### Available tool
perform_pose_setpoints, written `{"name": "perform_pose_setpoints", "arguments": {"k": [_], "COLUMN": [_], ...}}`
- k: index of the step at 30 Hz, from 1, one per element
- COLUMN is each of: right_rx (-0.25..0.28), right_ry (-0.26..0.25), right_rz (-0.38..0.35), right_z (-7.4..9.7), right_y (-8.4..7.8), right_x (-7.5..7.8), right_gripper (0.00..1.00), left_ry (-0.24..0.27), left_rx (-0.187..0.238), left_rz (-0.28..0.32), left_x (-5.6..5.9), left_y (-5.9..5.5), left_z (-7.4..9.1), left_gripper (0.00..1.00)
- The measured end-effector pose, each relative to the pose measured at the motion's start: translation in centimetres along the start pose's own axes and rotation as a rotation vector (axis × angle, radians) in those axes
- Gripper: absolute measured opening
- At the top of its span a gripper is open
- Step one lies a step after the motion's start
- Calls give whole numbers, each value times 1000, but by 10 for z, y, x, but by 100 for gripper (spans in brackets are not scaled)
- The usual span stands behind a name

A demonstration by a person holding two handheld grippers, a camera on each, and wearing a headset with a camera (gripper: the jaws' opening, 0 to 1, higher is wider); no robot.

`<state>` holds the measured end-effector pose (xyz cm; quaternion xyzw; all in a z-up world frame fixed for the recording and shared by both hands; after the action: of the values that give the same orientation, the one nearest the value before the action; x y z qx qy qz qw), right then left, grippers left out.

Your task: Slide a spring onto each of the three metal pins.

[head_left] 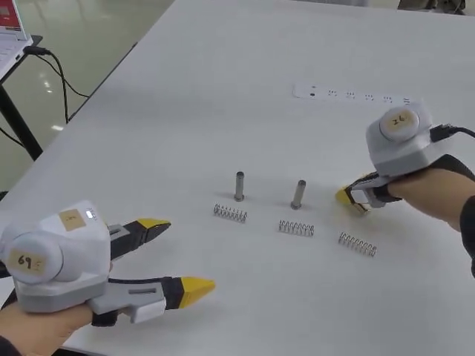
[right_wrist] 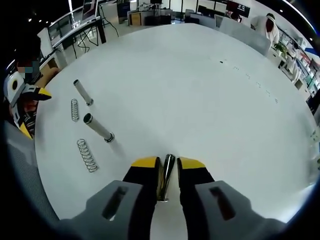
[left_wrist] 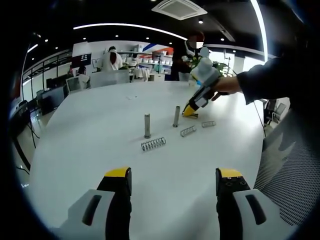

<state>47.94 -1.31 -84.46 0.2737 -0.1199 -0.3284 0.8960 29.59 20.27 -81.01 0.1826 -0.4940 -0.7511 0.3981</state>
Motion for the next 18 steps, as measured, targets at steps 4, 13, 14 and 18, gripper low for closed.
{"name": "perform_pose_setpoints", "arguments": {"k": [4, 13, 14, 18], "right_rx": [-14, -57, -58, -69], "right_ry": [1, -13, -14, -20], "right_rz": [-9, -38, -39, -36], "right_z": [-2, -3, -3, -3], "right_y": [1, 2, 2, 2], "right_x": [1, 4, 4, 3], "right_gripper": [15, 11, 11, 11], "left_ry": [-1, 1, 1, 2], "left_rx": [0, 1, 1, 2], "left_rz": [1, 8, 8, 9], "left_x": [0, -1, -1, -1], "left_y": [0, -2, -2, -2], "left_z": [0, 0, 0, 0], "left_gripper": [67, 67, 67, 67]}}
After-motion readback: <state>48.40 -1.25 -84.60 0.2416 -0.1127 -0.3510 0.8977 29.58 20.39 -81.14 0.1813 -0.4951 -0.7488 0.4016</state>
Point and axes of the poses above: the centre of the closed fingertips' face, and the gripper's own axes: z roughly backward along the fingers, x roughly to its right, y roughly out of its top, the point moved 2 cm from there along z, roughly backward along the fingers
